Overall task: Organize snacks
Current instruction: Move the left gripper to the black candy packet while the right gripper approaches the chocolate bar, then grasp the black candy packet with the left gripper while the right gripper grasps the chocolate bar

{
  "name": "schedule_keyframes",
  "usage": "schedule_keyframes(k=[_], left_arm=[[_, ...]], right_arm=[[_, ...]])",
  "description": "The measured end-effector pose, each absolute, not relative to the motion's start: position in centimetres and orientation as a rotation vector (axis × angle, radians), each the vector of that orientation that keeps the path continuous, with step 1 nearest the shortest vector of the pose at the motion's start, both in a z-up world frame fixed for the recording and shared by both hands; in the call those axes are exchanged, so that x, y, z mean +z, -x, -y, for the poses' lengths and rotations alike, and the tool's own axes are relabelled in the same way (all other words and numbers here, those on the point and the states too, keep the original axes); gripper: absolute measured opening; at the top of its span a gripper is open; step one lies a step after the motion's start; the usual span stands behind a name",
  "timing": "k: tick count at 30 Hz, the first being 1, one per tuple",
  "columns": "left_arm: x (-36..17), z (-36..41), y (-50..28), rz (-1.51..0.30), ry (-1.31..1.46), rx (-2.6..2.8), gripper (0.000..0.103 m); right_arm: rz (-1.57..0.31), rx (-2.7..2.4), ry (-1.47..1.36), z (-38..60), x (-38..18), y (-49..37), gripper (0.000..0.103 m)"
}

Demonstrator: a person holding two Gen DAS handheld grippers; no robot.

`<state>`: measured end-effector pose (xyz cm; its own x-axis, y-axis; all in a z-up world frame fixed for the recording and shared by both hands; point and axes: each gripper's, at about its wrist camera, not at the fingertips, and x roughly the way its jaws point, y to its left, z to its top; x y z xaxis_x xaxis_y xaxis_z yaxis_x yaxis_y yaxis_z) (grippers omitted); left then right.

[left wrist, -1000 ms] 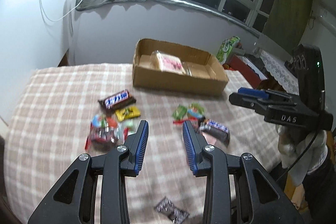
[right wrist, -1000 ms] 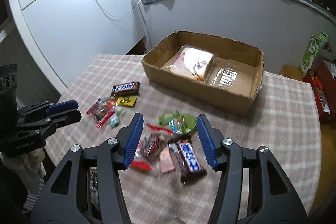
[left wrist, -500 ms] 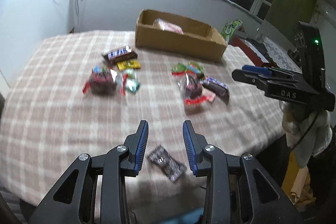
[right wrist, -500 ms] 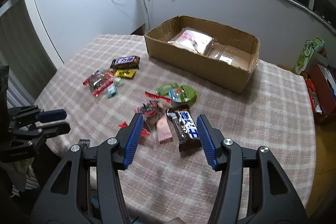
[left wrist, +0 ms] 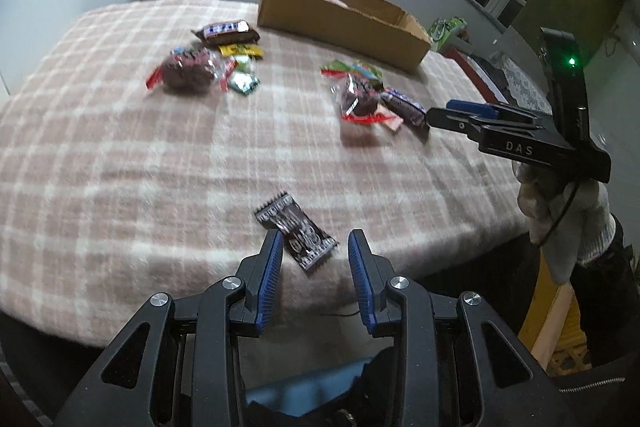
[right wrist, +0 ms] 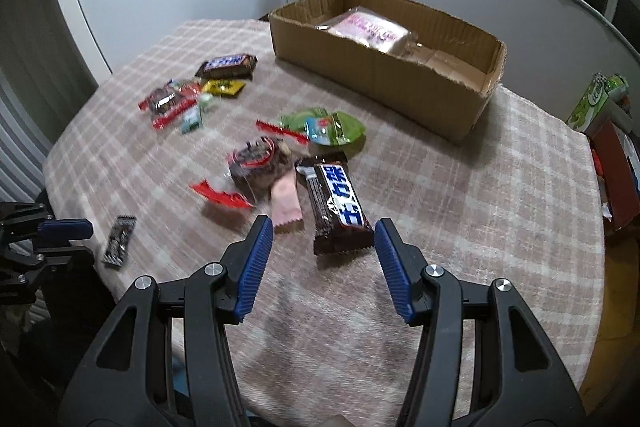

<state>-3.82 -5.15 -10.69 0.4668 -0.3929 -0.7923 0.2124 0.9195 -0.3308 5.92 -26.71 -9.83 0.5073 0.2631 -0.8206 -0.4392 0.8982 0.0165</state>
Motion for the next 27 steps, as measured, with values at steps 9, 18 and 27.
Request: schedule_keyframes(k=[9, 18, 27], left_arm=[[-12.1, 6.1, 2.8, -1.071, 0.178, -0.350, 0.032], [-12.5, 6.3, 1.5, -1.081, 0.164, -0.329, 0.032], [-12.6, 7.7, -0.1, -1.045, 0.059, -0.312, 0.032]], right_arm=[[-0.961, 0.434, 0.228, 26.8, -10.8, -6.8, 0.056], [-0.980, 0.448, 0.234, 26.5, -11.5, -8.3, 0.056], [-1.026, 0.459, 0.218, 26.5, -12.8, -10.2, 0.056]])
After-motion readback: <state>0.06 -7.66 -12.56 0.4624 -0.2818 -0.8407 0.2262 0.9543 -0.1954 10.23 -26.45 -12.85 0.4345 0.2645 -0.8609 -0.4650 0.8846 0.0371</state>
